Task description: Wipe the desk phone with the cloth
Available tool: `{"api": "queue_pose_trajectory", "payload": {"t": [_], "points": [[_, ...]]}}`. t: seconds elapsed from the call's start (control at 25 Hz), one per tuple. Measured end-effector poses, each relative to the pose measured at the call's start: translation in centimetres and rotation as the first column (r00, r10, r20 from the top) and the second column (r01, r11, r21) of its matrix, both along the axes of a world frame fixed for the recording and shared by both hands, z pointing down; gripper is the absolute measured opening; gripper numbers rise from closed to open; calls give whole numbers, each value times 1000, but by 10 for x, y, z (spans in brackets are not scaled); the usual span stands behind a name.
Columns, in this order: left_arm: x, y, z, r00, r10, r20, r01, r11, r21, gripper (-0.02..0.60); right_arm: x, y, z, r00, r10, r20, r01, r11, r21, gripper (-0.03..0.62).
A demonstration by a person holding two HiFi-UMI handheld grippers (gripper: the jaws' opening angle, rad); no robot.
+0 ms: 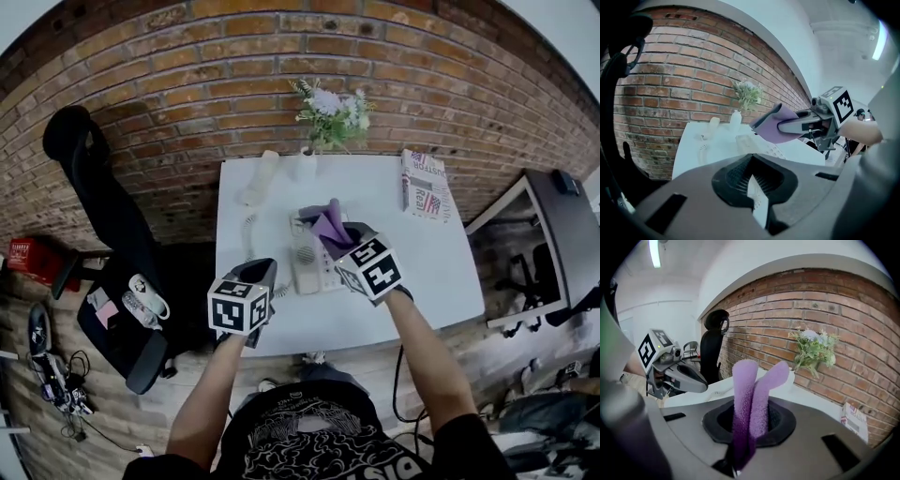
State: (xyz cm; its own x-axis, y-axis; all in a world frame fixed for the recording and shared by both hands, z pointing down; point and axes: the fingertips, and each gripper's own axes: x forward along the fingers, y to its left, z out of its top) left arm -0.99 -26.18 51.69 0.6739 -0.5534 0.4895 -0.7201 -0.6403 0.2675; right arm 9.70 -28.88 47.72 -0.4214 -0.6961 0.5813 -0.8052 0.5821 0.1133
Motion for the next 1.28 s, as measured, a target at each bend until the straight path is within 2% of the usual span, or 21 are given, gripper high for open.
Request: {"api": "queue_pose_trajectory", "payload": {"t": [0.28, 0.48, 0.8, 0.96, 1.28], "points": [[-2, -22, 14, 997, -75, 37, 76, 997, -25, 6, -12, -62, -2, 991, -132, -17, 131, 991, -9, 48], [-5, -32, 15, 990, -137, 30, 138, 990, -39, 6, -31, -99, 10, 972, -232, -25, 230, 972, -48, 48], [-23, -41, 18, 969, -245, 39, 247, 968, -49, 6, -61, -124, 50, 937, -346, 41, 347, 915, -206, 48], [-31, -39, 25, 957, -286, 48, 289, 955, -65, 6, -67, -120, 67, 910, -411, 63, 411, 868, -278, 48], [-21, -43, 30, 955, -293, 46, 296, 953, -71, 6, -56, -122, 73, 907, -394, 151, 422, 849, -317, 49]]}}
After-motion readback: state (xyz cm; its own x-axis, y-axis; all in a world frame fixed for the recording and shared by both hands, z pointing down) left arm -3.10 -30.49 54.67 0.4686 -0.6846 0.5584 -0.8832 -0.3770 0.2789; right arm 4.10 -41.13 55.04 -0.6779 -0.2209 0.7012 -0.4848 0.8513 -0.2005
